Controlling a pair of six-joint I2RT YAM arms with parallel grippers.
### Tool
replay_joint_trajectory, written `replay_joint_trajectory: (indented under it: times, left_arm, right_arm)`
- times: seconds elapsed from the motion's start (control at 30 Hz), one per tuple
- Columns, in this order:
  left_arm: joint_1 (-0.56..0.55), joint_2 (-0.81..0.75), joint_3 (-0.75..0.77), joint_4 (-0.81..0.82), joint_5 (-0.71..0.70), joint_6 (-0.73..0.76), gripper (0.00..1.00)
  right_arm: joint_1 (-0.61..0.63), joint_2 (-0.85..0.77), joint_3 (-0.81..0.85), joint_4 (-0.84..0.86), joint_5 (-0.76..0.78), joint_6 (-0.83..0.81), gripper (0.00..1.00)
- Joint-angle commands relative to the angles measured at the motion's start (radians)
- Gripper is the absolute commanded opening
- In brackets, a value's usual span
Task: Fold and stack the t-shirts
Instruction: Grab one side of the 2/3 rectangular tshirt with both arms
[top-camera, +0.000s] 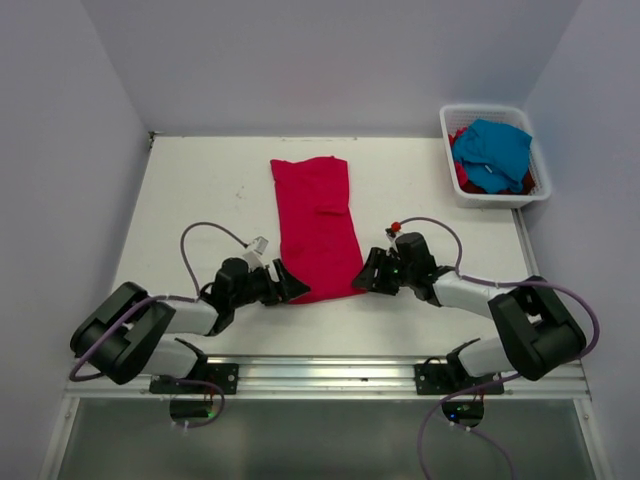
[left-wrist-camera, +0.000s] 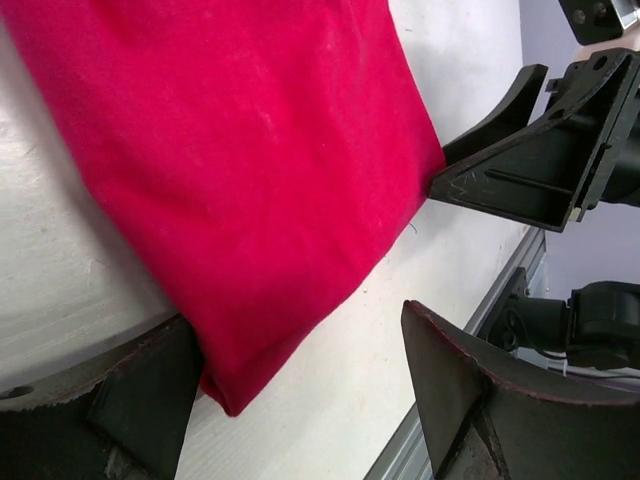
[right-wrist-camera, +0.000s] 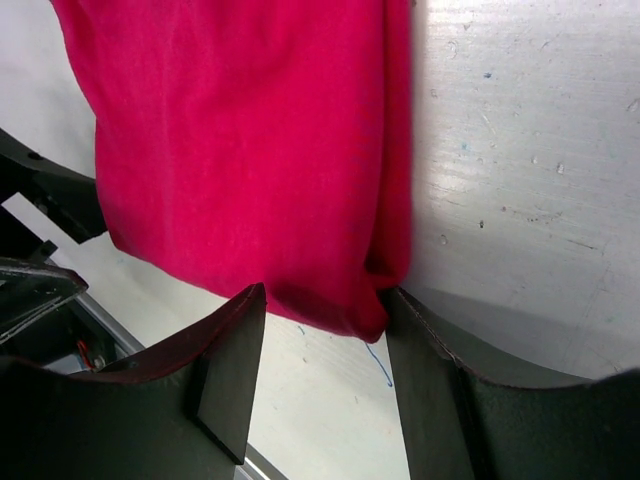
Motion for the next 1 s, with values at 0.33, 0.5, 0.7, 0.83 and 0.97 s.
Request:
replay_joint_trajectory:
  times: [0.33, 0.5, 0.7, 0.83, 0.97]
  left_arm:
    - [-0.008, -0.303, 0.077, -0.817, -0.229, 0.104, 0.82]
    - [-0.022, -0.176, 0.053, -0.727, -0.229, 0.076, 0.82]
    - [-0.030, -0.053, -0.004, -0.564, -0.177, 0.032, 0.81]
    - [-0.050, -0.060, 0.019, -0.623, -0.188, 0.030, 0.80]
    - [-0.056, -0.157, 0.043, -0.740, -0.218, 0.050, 0.80]
  right_arm:
    - [0.001, 0.039, -0.006, -0.043, 0.051, -0.022, 0.50]
    - [0.000, 0.034, -0.005, -0.054, 0.058, -0.028, 0.47]
    - [0.000, 0.034, -0.015, -0.049, 0.058, -0.028, 0.44]
    - [0.000, 0.030, -0.012, -0.058, 0.058, -0.030, 0.43]
    - [0.000, 0.027, -0.008, -0.066, 0.064, -0.033, 0.43]
